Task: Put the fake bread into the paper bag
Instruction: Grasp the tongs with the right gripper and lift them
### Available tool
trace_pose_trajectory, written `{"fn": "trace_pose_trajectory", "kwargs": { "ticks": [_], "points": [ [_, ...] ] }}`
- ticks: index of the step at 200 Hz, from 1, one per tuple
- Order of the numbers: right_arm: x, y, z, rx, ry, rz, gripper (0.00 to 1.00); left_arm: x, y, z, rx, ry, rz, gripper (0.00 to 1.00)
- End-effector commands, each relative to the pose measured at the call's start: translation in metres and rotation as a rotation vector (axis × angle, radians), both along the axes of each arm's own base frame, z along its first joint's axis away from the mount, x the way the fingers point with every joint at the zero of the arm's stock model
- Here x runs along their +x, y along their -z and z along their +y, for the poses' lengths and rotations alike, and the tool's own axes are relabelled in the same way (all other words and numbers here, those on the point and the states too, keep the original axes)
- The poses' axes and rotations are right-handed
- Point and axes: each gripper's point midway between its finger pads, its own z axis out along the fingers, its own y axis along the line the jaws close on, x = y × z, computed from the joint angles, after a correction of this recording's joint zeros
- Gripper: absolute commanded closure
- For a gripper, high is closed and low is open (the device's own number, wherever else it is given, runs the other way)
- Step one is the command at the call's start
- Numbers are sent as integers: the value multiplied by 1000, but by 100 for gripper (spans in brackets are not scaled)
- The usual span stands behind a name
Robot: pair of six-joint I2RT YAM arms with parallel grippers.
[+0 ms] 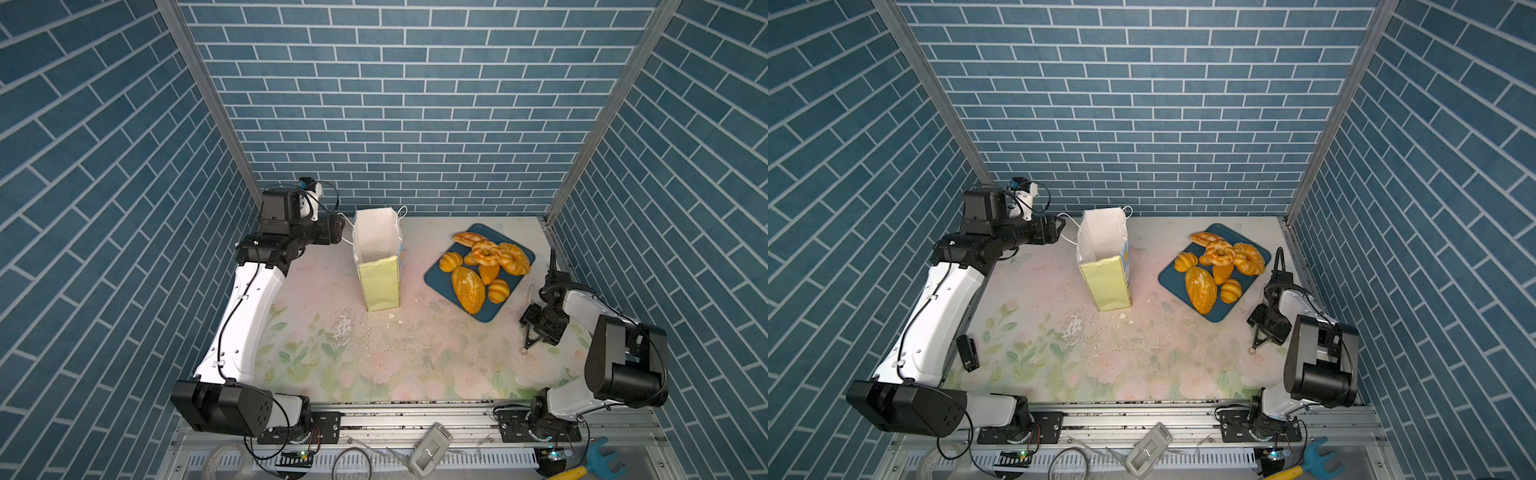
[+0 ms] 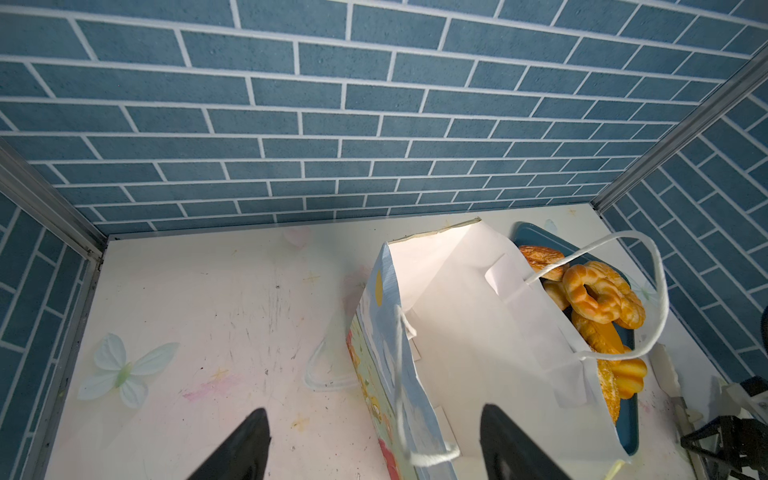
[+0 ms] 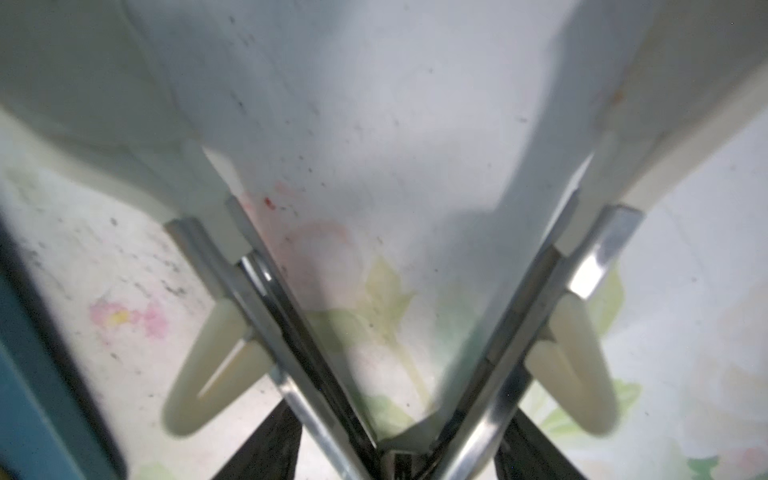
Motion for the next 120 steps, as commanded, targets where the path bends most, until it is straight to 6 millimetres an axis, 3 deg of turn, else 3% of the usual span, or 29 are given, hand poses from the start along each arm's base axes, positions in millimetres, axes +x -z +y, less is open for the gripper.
{"fn": "trace_pose_trajectory", "kwargs": {
  "ticks": [1, 49, 120],
  "points": [
    [3, -10, 0, 12, 40, -11, 24, 1, 4, 4, 29, -3, -9, 19],
    [-18, -14, -4, -22, 86, -3, 18, 1, 7, 9, 37, -11, -15, 19],
    [2, -2, -9, -38, 76, -1, 22, -3, 6, 13, 51, -20, -24, 19]
  ]
}}
